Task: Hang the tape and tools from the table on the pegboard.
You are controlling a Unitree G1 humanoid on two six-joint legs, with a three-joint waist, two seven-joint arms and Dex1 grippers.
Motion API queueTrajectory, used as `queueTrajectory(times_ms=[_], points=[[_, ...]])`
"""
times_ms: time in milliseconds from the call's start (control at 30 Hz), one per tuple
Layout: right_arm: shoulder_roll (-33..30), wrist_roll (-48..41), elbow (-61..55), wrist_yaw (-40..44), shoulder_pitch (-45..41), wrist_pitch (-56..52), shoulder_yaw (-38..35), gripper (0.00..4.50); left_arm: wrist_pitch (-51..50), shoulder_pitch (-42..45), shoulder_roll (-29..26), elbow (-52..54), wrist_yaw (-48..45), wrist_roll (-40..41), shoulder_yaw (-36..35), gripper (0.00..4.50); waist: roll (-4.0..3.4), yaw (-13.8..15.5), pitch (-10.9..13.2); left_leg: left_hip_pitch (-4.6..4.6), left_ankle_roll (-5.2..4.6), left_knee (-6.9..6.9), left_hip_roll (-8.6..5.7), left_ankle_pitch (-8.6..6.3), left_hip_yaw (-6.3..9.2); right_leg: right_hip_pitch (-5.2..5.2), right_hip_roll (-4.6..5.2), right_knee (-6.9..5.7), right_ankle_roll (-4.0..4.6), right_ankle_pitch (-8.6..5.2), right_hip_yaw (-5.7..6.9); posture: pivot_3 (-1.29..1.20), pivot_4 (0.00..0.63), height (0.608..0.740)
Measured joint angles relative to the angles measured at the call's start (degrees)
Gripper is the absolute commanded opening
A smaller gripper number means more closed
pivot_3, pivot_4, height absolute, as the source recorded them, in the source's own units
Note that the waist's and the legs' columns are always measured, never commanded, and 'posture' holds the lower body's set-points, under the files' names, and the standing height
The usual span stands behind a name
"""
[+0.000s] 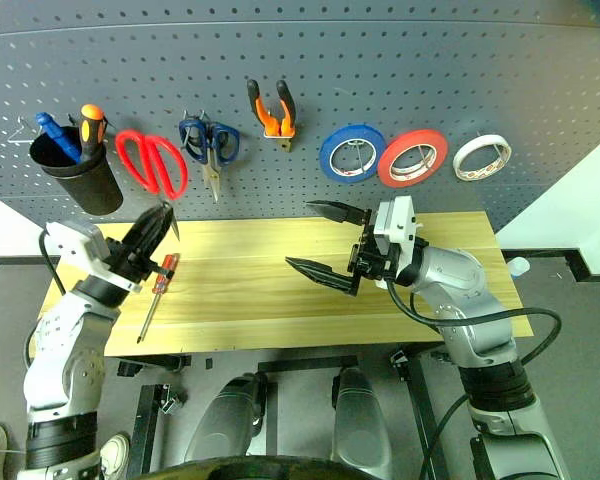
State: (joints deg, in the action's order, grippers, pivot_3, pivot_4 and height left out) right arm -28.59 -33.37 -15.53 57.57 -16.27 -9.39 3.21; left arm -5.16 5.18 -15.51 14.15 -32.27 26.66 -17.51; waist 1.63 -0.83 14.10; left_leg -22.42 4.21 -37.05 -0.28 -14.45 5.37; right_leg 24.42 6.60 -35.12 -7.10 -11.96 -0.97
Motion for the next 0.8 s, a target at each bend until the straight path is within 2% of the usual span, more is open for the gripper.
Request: queueTrajectory(times_ms=[200, 500, 733, 767, 800], points=[[0.35, 1.56, 1.16, 0.79, 0.0, 1.22, 0.02, 4.5, 2.18, 6.26, -2.17, -5.77, 1.91, -3.34, 1.09, 0.26, 0.01, -0.4, -0.74, 0.06, -0.01, 0.0, 0.01, 0.0, -0.03, -0.02, -0.04, -0.03, -0.04, 0.02, -0.04, -0.05, 0.125, 0.73], [0.52, 2.89, 2.28, 0.76, 0.07, 2.61, 0.01, 4.5, 2.35, 6.93, -4.24, -12.19, 2.86, -8.69, 3.94, 0.26, 0.05, -0.35, -1.23, 0.07, -0.01, -0.01, 0.01, 0.0, -0.03, -0.02, -0.05, -0.05, -0.06, 0.04, -0.05, -0.07, 0.12, 0.73], [0.53, 3.94, 2.52, 0.77, 0.47, 3.99, 0.01, 4.5, 1.71, 6.97, -4.68, -14.21, 3.5, -9.69, 5.09, 2.55, 0.05, -0.37, -1.43, 0.07, -0.01, -0.02, 0.01, 0.0, -0.03, -0.02, -0.05, -0.06, -0.07, 0.04, -0.05, -0.07, 0.117, 0.73], [0.52, 4.04, 2.6, 0.83, 0.51, 4.13, 0.01, 4.5, 1.68, 6.97, -4.83, -14.29, 3.93, -9.98, 5.11, 2.78, 0.03, -0.37, -1.47, 0.08, 0.0, -0.02, 0.01, 0.0, -0.03, -0.02, -0.05, -0.07, -0.07, 0.05, -0.05, -0.07, 0.117, 0.73], [0.47, 4.39, 2.73, 1.1, 0.6, 4.39, 0.01, 4.5, 1.21, 6.96, -5.08, -14.3, 4.41, -10.17, 5.11, 2.78, 0.01, -0.37, -1.53, 0.08, -0.01, -0.01, 0.01, 0.0, -0.03, -0.02, -0.05, -0.07, -0.07, 0.05, -0.06, -0.07, 0.117, 0.73]])
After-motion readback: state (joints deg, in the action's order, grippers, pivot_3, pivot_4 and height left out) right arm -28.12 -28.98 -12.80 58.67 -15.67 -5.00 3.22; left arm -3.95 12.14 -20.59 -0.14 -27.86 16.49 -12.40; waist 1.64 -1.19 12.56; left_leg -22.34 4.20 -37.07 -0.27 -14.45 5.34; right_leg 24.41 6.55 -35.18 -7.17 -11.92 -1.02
